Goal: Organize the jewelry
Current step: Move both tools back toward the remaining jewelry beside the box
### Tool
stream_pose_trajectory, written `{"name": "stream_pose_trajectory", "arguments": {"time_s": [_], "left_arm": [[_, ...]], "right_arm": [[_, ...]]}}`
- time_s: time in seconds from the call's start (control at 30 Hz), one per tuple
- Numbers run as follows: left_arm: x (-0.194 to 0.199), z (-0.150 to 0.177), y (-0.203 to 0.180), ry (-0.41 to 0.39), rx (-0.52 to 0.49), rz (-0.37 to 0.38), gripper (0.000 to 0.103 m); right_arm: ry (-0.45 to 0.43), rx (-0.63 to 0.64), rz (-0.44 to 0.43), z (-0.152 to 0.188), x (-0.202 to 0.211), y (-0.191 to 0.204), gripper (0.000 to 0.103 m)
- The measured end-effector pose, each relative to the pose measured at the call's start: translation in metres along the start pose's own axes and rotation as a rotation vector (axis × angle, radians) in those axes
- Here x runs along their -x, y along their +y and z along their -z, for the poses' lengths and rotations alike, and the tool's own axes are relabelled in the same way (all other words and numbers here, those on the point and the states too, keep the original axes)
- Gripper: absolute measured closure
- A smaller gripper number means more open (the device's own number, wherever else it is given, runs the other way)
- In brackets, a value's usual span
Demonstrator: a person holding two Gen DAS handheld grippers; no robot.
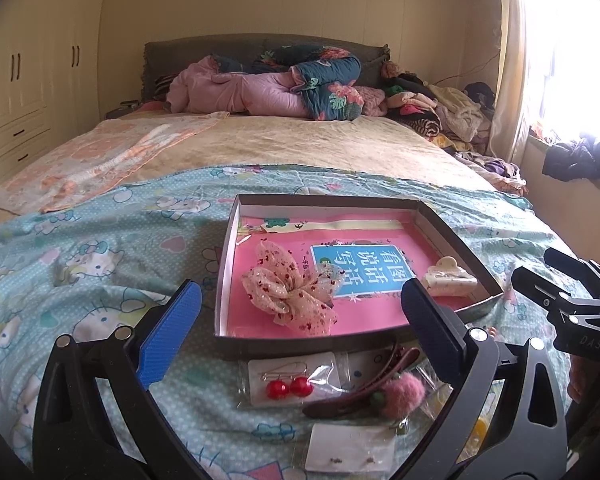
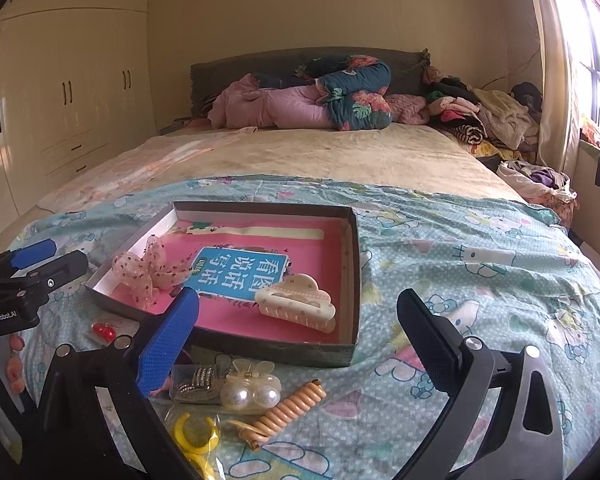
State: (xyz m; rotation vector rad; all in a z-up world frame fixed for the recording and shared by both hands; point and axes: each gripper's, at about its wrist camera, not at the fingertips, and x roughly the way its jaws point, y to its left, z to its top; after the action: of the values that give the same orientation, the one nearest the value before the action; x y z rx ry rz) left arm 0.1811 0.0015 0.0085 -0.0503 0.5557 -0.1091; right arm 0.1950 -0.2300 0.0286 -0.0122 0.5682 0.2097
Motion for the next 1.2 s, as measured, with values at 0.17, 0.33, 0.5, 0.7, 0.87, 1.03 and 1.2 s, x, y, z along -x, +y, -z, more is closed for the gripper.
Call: {"name": "stream_pose_trajectory", "arguments": {"time_s": [0.17, 0.33, 0.5, 0.7, 0.87, 1.03, 1.2], "left_arm": [[0.011, 0.007, 0.006, -0.001, 0.005, -0.004, 0.011], [0.019, 0.018, 0.009, 0.012, 0.002, -0.006, 0.011], [0.023, 0.028, 0.015, 0.035, 0.007, -0.002, 0.011], [0.026, 0.040, 0.021, 0.066, 0.005, -0.009, 0.011], [0.025, 0.053, 0.022, 0.106, -0.002, -0.001, 0.011], [0.024, 0.065, 0.017, 0.140, -0.021, 0.021, 0.011], [0.022, 0.073, 0.010, 0.173, -0.042, 0.045, 0.011]], "right_arm": [[0.005, 0.008, -0.014, 0.007, 0.011, 0.007, 0.006], [0.017, 0.018, -0.039, 0.017, 0.022, 0.016, 0.006], [0.039, 0.028, -0.057, 0.030, 0.029, 0.024, 0.006], [0.084, 0.040, -0.083, 0.049, 0.033, 0.034, 0.006], [0.129, 0.053, -0.106, 0.067, 0.033, 0.041, 0.006], [0.159, 0.070, -0.127, 0.080, 0.032, 0.049, 0.006], [0.189, 0.092, -0.143, 0.089, 0.025, 0.057, 0.007]]}}
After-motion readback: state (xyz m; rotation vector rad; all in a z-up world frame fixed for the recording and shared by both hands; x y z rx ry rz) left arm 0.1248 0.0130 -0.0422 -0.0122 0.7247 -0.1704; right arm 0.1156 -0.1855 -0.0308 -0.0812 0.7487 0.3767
